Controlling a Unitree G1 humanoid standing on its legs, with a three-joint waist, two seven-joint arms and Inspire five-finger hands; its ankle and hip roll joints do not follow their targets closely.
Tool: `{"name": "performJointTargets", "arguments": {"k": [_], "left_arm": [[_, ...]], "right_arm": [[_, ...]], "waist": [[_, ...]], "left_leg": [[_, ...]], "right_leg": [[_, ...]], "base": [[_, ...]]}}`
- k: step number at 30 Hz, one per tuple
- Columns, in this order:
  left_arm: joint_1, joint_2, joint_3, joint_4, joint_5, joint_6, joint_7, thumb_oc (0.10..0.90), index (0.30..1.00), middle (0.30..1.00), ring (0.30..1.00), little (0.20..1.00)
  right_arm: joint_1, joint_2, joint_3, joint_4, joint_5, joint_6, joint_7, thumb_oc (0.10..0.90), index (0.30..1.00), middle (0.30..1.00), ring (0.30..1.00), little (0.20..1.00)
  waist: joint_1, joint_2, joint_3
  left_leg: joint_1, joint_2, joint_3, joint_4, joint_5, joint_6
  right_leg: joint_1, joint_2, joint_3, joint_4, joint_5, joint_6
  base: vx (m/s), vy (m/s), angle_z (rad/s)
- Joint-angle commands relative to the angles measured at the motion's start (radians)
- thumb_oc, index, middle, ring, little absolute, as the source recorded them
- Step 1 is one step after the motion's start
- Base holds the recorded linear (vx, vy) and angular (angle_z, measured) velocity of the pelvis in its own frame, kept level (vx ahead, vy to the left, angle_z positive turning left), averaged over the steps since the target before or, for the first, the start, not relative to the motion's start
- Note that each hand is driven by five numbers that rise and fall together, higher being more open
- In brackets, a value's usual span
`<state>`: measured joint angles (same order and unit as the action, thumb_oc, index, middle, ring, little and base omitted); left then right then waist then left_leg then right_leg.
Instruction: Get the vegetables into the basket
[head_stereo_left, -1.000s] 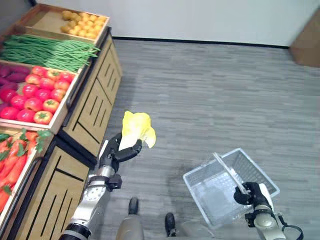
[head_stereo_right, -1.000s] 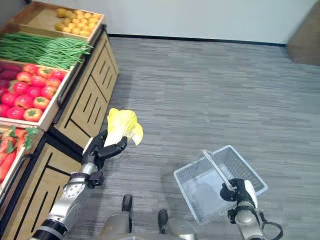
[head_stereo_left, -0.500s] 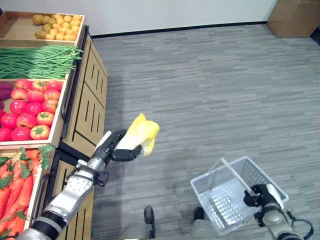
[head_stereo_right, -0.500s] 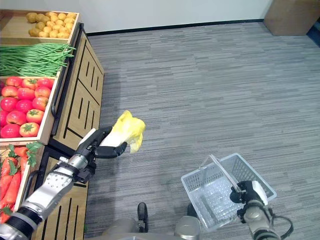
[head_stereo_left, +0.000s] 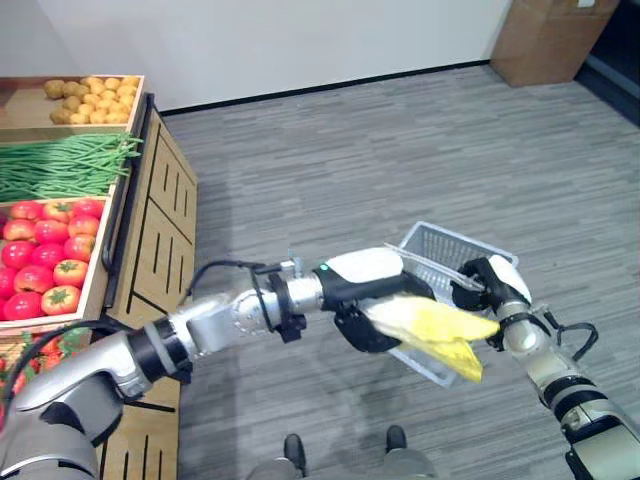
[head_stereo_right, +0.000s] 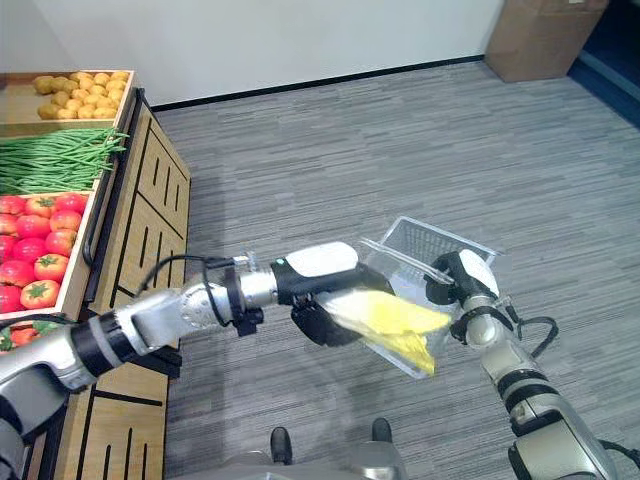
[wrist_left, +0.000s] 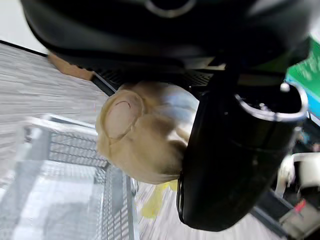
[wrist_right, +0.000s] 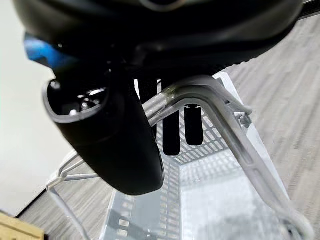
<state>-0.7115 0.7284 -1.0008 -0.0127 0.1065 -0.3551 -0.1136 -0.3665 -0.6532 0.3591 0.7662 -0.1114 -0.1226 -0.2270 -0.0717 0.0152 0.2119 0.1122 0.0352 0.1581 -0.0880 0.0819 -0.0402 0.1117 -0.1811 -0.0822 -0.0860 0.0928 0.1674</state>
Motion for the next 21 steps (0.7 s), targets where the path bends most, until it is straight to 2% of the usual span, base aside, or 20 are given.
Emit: {"name": "performJointTargets", "arguments": {"k": [1, 6, 7, 12, 13, 16, 19, 20, 21], "left_arm": [[-0.017, -0.047, 0.095, 0.077, 0.073, -0.060, 0.126, 0.400, 0.300, 0.300, 0.300, 0.300], [0.031, -0.160, 0.127, 0.213, 0.239, -0.030, 0.198, 0.400, 0.300, 0.300, 0.300, 0.300], [0.044, -0.192, 0.133, 0.275, 0.307, -0.015, 0.239, 0.400, 0.300, 0.300, 0.300, 0.300], [0.063, -0.232, 0.154, 0.371, 0.448, 0.018, 0.308, 0.400, 0.300, 0.300, 0.300, 0.300], [0.071, -0.250, 0.166, 0.423, 0.508, 0.036, 0.344, 0.400, 0.300, 0.300, 0.300, 0.300], [0.078, -0.255, 0.188, 0.461, 0.562, 0.058, 0.379, 0.400, 0.300, 0.300, 0.300, 0.300], [0.102, -0.267, 0.233, 0.526, 0.652, 0.120, 0.449, 0.400, 0.300, 0.300, 0.300, 0.300], [0.106, -0.274, 0.239, 0.554, 0.680, 0.142, 0.462, 0.686, 0.701, 0.701, 0.701, 0.701], [0.109, -0.291, 0.249, 0.590, 0.714, 0.179, 0.455, 0.900, 1.000, 1.000, 1.000, 1.000]], "right_arm": [[-0.149, -0.011, -0.005, -0.080, 0.031, -0.101, -0.100, 0.400, 0.300, 0.300, 0.300, 0.300], [-0.126, 0.027, -0.015, -0.231, 0.064, -0.126, -0.093, 0.400, 0.300, 0.300, 0.300, 0.300], [-0.098, 0.038, -0.027, -0.294, 0.086, -0.141, -0.082, 0.400, 0.300, 0.300, 0.300, 0.300], [-0.023, 0.053, -0.050, -0.398, 0.141, -0.171, -0.048, 0.400, 0.300, 0.300, 0.300, 0.300], [0.019, 0.054, -0.055, -0.465, 0.169, -0.186, -0.026, 0.400, 0.300, 0.300, 0.300, 0.300], [0.073, 0.052, -0.059, -0.540, 0.198, -0.205, 0.003, 0.400, 0.300, 0.300, 0.300, 0.300], [0.153, 0.056, -0.066, -0.618, 0.250, -0.220, 0.047, 0.400, 0.300, 0.300, 0.300, 0.300], [0.170, 0.055, -0.062, -0.633, 0.250, -0.223, 0.053, 0.400, 0.300, 0.300, 0.300, 0.300], [0.198, 0.051, -0.068, -0.653, 0.243, -0.221, 0.058, 0.400, 0.300, 0.300, 0.300, 0.300]], "waist": [[0.021, -0.054, -0.092], [0.015, -0.062, -0.092], [0.011, -0.063, -0.093], [0.001, -0.067, -0.097], [-0.004, -0.067, -0.096], [-0.011, -0.069, -0.096], [-0.018, -0.074, -0.094], [-0.020, -0.074, -0.094], [-0.023, -0.075, -0.093]], "left_leg": [[0.033, 0.048, -0.018, 0.035, -0.112, -0.045], [0.029, 0.045, -0.018, 0.019, -0.100, -0.042], [0.029, 0.045, -0.019, 0.015, -0.098, -0.042], [0.032, 0.047, -0.016, 0.010, -0.100, -0.040], [0.034, 0.048, -0.013, 0.010, -0.101, -0.040], [0.034, 0.051, -0.008, 0.010, -0.101, -0.042], [0.038, 0.055, -0.001, 0.012, -0.103, -0.045], [0.039, 0.056, 0.000, 0.012, -0.104, -0.046], [0.038, 0.058, 0.002, 0.014, -0.104, -0.047]], "right_leg": [[-0.061, -0.048, 0.024, 0.049, -0.016, 0.069], [-0.071, -0.047, 0.025, 0.046, -0.007, 0.067], [-0.074, -0.046, 0.025, 0.050, -0.009, 0.066], [-0.077, -0.044, 0.027, 0.052, -0.012, 0.064], [-0.079, -0.042, 0.030, 0.052, -0.015, 0.064], [-0.083, -0.040, 0.033, 0.053, -0.017, 0.063], [-0.082, -0.035, 0.039, 0.051, -0.021, 0.062], [-0.082, -0.034, 0.040, 0.050, -0.022, 0.060], [-0.083, -0.032, 0.042, 0.049, -0.024, 0.058]], "base": [[0.00, 0.000, 0.00], [0.00, 0.000, 0.00], [0.00, 0.000, 0.00], [0.01, -0.002, 0.00], [0.00, 0.000, 0.00], [0.00, 0.000, 0.00], [0.02, -0.028, -0.08], [0.01, -0.036, -0.14], [0.01, -0.040, -0.12]]}}
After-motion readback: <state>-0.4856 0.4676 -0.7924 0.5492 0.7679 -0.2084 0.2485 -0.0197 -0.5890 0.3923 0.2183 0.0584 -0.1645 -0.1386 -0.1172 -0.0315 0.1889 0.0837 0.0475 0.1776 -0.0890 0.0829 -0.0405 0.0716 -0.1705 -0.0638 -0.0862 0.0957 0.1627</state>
